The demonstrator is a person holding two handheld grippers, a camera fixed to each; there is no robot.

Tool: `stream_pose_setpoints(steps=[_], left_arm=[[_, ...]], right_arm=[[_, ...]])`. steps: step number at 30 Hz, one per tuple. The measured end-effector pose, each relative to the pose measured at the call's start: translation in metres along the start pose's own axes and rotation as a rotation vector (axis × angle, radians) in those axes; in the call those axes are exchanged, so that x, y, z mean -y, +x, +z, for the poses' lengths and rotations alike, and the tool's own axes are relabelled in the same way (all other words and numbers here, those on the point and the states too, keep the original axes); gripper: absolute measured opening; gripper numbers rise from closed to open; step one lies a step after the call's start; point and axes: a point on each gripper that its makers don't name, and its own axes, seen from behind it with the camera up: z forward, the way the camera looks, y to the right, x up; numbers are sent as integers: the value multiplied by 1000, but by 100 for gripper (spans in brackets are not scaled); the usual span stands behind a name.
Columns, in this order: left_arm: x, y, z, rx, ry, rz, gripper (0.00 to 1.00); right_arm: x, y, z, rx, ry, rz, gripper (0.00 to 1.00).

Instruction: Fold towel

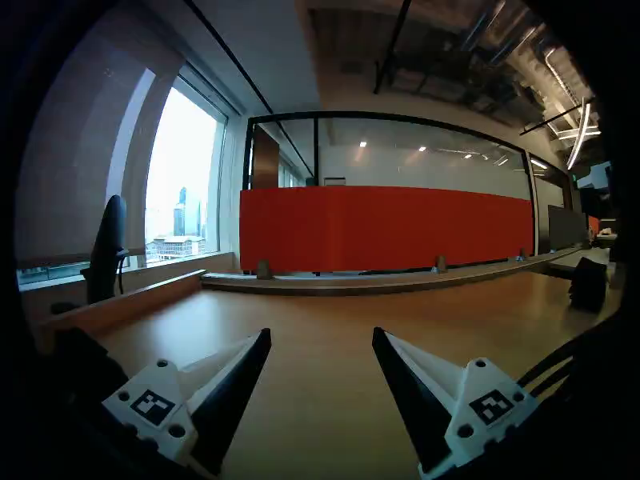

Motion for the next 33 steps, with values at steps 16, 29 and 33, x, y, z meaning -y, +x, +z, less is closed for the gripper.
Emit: stream_pose_setpoints(steps=[16,29,33], left_arm=[[0,-1,0,0,0,0,94],[0,-1,0,0,0,0,94],[-1,-2,0,0,0,0,94]], right_arm=[[-20,-60,-2,-29,-41,18,100],[-20,-122,-1,-17,-37,-4,100],[-19,-137,0,-3,-35,1,100]])
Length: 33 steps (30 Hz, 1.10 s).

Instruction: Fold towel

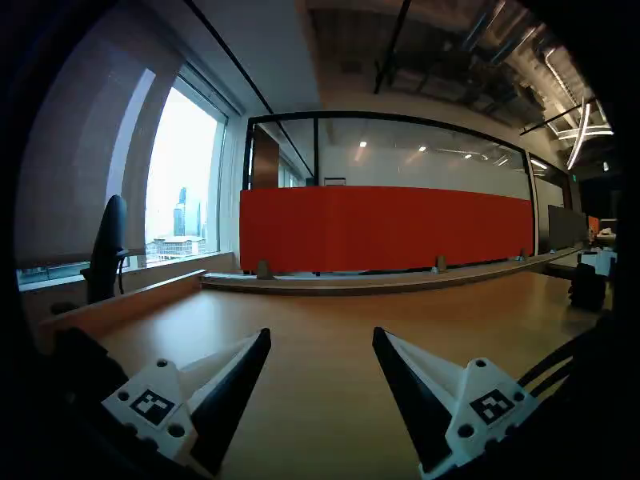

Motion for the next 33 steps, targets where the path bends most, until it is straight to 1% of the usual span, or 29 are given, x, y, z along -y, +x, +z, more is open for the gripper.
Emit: stream_pose_setpoints(steps=[6,15,24,33], left_arm=[[0,0,0,0,0,0,94],[0,0,0,0,0,0,94],[-1,-1,0,0,0,0,94],[-1,-1,0,0,0,0,94]], right_arm=[[1,-11,0,3,6,-16,100],[3,-16,1,0,7,-17,100],[3,-21,-3,-17,7,-25,100],[2,-22,-3,-17,12,-23,100]])
